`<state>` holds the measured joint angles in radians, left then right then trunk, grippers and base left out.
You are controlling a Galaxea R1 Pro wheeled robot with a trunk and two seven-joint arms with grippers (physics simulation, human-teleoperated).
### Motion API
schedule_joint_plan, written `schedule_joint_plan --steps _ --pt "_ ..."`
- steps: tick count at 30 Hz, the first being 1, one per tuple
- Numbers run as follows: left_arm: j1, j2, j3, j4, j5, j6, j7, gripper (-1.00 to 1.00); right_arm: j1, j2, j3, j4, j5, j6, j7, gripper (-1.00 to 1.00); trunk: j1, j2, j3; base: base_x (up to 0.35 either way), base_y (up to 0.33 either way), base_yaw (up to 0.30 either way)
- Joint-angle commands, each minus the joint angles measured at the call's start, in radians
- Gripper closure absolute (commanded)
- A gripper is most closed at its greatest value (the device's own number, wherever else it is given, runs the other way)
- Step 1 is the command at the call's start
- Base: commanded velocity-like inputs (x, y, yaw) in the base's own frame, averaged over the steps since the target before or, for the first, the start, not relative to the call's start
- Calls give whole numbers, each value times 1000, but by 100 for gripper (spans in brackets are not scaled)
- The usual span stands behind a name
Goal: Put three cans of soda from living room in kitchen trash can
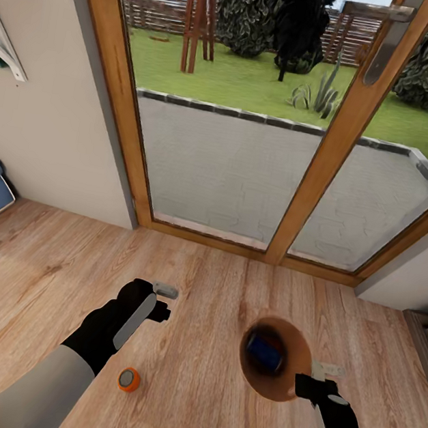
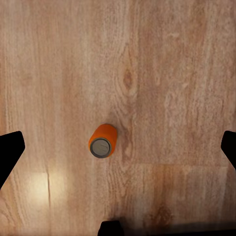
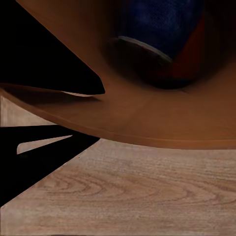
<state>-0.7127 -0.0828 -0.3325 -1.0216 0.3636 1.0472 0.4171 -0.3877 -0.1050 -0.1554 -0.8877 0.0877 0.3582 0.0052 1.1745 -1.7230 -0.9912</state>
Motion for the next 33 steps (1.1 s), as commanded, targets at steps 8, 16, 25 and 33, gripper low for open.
schedule_joint_plan --steps 8,16,25,33 --pt "2 1 -1 -2 0 0 1 -100 0 -1 -10 -4 -6 62 4 100 0 0 0 5 0 0" --pt "4 1 -1 -4 0 0 4 -100 0 -1 -6 -4 -6 67 4 100 0 0 0 -15 0 0" --pt "4 2 -2 -8 1 0 6 -100 0 0 -1 -4 -5 68 2 100 0 0 0 -155 0 0" --pt "4 3 18 -10 7 0 -2 -100 0 0 -1 -4 -5 68 1 100 0 0 0 -11 0 0"
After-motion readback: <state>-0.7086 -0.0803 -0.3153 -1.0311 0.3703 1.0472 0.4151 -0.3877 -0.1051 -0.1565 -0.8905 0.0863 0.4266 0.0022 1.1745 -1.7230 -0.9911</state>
